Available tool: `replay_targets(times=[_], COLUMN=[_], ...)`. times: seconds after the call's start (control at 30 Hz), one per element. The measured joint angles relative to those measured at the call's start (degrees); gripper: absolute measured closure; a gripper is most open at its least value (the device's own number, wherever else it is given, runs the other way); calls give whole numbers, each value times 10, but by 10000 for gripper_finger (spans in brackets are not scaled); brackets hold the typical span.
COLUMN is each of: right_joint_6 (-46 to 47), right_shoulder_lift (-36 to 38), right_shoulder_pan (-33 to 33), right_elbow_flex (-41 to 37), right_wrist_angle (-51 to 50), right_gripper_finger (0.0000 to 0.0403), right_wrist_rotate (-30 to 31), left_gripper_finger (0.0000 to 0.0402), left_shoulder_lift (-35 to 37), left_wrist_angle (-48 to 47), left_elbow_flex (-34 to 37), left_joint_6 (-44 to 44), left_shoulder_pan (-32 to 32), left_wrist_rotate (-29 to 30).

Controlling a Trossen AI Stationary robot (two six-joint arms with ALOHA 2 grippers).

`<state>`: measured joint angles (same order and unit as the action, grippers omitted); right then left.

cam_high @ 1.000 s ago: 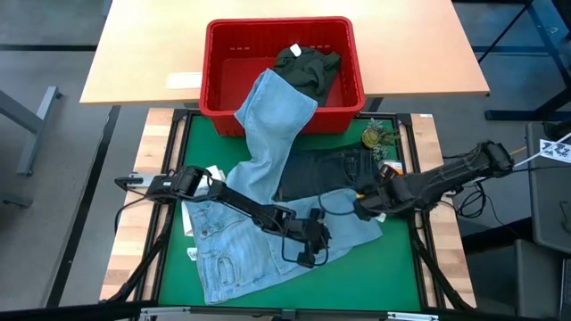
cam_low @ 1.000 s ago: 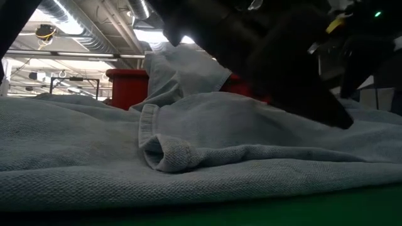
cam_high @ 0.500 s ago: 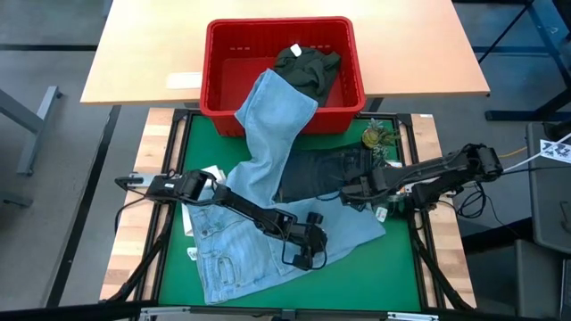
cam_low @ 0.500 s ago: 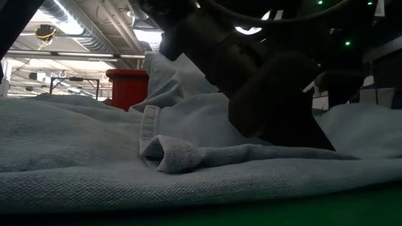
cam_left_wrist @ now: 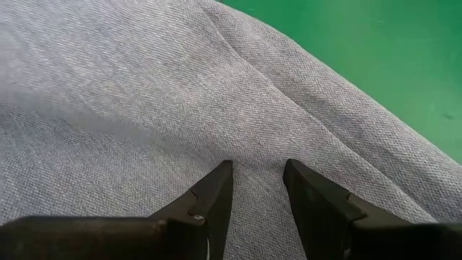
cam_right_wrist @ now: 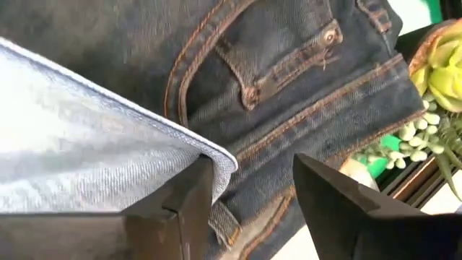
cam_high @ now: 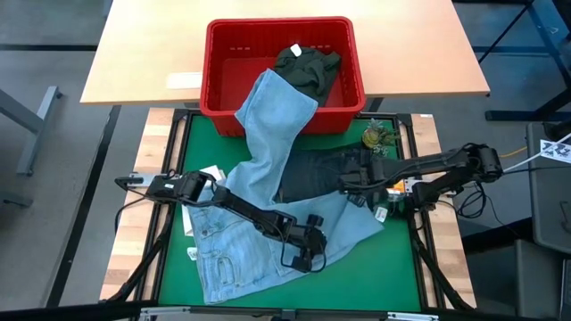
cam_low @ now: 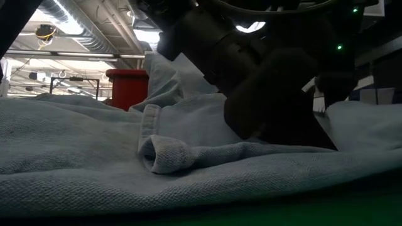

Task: Fold Laundry from Bin
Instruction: Fold the light blue jeans

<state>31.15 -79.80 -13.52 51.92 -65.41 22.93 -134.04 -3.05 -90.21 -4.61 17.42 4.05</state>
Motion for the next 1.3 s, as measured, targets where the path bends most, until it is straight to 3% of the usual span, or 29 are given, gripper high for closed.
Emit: replay_targets(times=[0.4,0.7,0.93,1.13,1.3], right_joint_6=[48,168,285,382,439], right_shoulder_lift=[120,148,137,130,129], right_shoulder_pan=[31,190,339,427,452], right_elbow_flex=[0,0,-12,-88,-165], right_wrist_angle=[-26,-20,-9,45,134], right_gripper_finger=[212,212,212,212,212], right_wrist_rotate=[-25,-45,-36,-30,-21], left_gripper_finger=[271,271,271,271,271], left_shoulder_lift=[9,31,35,36,37], left_wrist_angle=[9,-19,-114,-237,-292], left_elbow_flex=[2,-40,-101,-147,-152], left_joint_6=[-1,-2,-6,-22,-16], left_shoulder_pan=[3,1,-1,-7,-30], left_wrist_rotate=[32,48,84,169,195])
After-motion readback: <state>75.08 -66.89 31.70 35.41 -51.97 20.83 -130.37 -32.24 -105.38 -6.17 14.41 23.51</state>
